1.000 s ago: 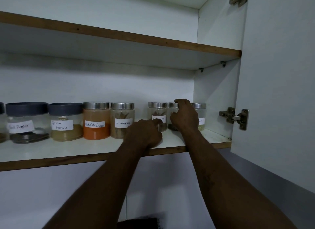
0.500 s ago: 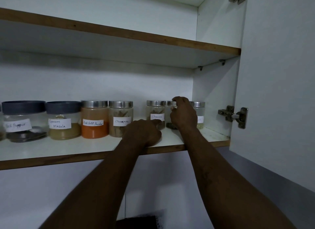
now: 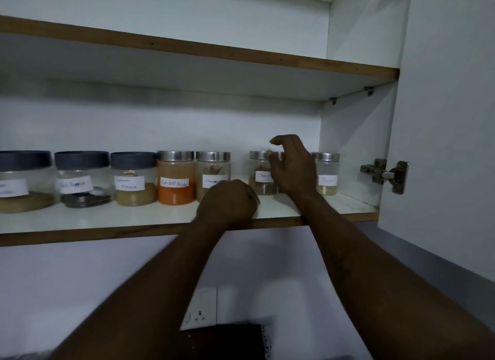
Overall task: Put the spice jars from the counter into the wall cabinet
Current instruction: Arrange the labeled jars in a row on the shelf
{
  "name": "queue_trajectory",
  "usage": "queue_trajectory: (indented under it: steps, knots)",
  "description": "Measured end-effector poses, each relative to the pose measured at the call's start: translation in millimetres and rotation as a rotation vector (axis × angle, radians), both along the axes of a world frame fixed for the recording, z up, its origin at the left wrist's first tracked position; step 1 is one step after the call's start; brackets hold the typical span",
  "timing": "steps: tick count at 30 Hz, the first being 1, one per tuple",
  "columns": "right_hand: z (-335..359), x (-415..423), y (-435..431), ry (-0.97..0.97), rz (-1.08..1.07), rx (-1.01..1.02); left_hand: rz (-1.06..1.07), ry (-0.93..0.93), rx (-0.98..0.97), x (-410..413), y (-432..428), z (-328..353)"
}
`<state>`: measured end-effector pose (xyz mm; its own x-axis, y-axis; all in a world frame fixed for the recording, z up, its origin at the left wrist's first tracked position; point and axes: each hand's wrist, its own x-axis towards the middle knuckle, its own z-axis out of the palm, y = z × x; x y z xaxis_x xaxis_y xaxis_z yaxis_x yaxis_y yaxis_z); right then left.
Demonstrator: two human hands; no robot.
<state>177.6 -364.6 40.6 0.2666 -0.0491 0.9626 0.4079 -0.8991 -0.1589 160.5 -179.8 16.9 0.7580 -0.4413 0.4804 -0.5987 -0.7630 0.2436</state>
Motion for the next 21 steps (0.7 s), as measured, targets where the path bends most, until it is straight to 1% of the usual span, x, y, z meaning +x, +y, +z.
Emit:
queue_trajectory:
  steps: [2,4,6,8,10,12,16,19,21]
  knots:
    - [1,-3,21,0.107,0.082,-0.067,0.009,0.025,-0.151,-3,29,0]
    - [0,-3,47,0.246,0.189,-0.062,0.052,0.050,-0.251,-2,60,1]
    - [-4,-1,73,0.347,0.311,-0.037,0.123,0.071,-0.302,2,79,2]
    - [-7,6,89,0.390,0.351,-0.056,0.189,0.073,-0.317,5,85,3]
    - [-9,12,94,0.388,0.293,-0.080,0.233,0.056,-0.280,8,80,2]
    - [-11,17,91,0.380,0.210,-0.085,0.248,0.032,-0.186,9,73,-1]
    - [-9,24,75,0.383,0.100,-0.077,0.205,0.045,0.002,13,58,0]
    - [-2,28,66,0.370,-0.038,-0.206,0.199,0.021,0.120,16,46,3]
    - [1,32,64,0.342,-0.107,-0.275,0.204,-0.010,0.154,19,40,3]
